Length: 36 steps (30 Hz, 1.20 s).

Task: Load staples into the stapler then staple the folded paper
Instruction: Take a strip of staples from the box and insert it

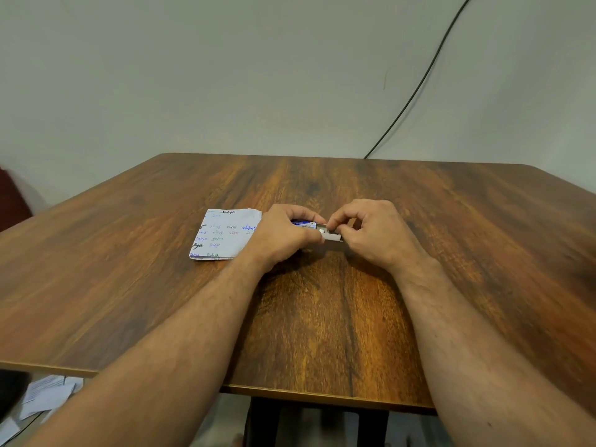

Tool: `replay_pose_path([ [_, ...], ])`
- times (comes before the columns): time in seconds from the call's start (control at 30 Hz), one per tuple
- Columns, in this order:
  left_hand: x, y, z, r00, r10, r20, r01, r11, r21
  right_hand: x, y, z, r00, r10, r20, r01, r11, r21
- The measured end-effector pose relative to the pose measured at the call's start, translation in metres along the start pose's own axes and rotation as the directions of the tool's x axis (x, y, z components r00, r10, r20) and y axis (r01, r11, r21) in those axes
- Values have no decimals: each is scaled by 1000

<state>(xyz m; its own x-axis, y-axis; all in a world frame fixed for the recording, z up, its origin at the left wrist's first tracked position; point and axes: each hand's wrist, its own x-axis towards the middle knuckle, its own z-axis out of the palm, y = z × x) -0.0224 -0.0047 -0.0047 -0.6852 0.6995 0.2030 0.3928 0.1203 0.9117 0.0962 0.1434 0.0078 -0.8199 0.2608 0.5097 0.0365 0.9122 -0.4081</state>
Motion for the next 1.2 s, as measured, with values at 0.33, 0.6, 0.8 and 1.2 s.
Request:
replay_pose_path([
  [0.33,1,1,-2,1000,-11,22,10,999,36,1,-3,-6,996,16,90,-20,999,42],
  [0.6,0,1,-1,1000,4,21,-3,1000,-25,4,-7,-1,993,-38,115,41,999,-30],
  [0.8,7,-7,-1,1000,14,16,-13,999,-45,2,-7,2,999,-16,40,15,999,31],
  [1.2,12,-13,0,999,30,-40,-35,993,-117,4,-13,9,908,285,-307,-116,875,469],
])
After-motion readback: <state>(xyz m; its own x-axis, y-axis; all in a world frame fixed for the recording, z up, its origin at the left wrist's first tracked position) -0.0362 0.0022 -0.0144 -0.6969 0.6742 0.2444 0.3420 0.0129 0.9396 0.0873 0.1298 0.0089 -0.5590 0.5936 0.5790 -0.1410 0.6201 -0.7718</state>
